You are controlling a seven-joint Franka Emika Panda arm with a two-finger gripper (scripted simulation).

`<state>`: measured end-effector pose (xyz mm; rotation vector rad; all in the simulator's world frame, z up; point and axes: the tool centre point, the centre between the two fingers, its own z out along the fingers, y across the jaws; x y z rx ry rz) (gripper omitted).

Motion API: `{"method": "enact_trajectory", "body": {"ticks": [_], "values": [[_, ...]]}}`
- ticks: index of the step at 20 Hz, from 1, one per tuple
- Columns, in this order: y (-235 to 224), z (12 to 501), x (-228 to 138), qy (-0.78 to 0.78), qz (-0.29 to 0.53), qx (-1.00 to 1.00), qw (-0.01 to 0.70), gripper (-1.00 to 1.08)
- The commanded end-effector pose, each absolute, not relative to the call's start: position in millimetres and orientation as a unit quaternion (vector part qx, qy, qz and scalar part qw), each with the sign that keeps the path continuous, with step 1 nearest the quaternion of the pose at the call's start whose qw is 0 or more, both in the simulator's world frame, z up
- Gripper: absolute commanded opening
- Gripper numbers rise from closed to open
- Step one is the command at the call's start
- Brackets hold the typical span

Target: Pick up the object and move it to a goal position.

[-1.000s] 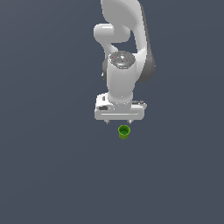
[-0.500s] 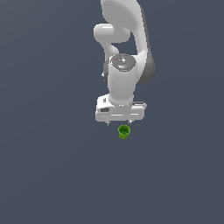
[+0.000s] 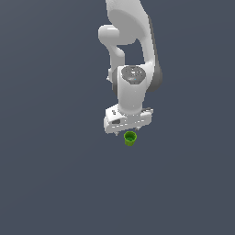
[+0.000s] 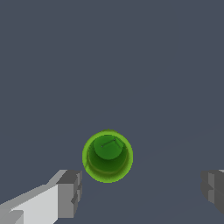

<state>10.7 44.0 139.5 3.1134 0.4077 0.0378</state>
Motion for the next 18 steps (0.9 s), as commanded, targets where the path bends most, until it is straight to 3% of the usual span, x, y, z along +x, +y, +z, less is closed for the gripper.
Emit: {"method": "enact_trajectory", "body": {"ticks": [1,18], "values": [[48.4,129.7,8.1,0.167,0.009,0.986,0.001,1.00],[66.1,93.0,-3.6,0.310,0.000,0.951,0.000,1.00]]}}
